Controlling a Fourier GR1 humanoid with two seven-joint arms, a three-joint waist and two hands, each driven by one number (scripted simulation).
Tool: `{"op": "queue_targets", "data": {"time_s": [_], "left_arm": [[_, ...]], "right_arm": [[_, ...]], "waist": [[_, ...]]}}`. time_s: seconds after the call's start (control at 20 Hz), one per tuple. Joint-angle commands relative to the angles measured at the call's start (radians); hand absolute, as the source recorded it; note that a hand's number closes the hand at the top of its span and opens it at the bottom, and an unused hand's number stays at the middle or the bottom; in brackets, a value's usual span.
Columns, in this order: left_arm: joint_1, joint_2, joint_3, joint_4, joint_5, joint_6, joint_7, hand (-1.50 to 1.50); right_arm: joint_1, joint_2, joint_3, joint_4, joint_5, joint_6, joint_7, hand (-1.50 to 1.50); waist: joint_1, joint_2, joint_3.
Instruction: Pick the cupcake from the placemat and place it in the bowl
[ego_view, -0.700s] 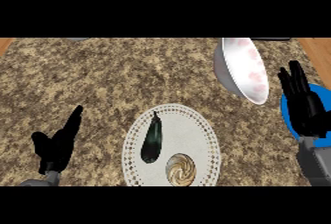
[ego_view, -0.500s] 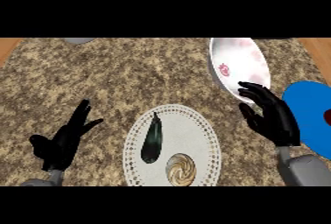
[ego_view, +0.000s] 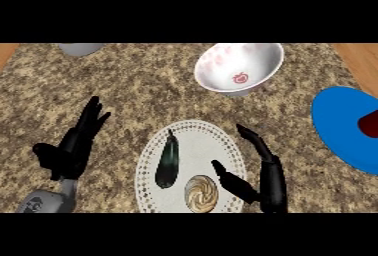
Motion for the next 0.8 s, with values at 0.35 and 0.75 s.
{"op": "queue_targets", "data": {"time_s": [0.35,0.75], "left_arm": [[-0.031,-0.038,-0.045,-0.072,-0.058,0.065,0.074,0.00],[-0.067,-0.046,-0.039,-0.045,-0.074,0.062,0.077,0.00]], "right_arm": [[0.328,0.147,0.265,-0.157,0.674,-0.318,0.194,-1.50],[0.494,0.170,0.312,-0.428,0.975,-0.007,0.600,-1.50]], "waist": [[0.021,0.015,-0.001],[0.026,0.026,-0.002]]}}
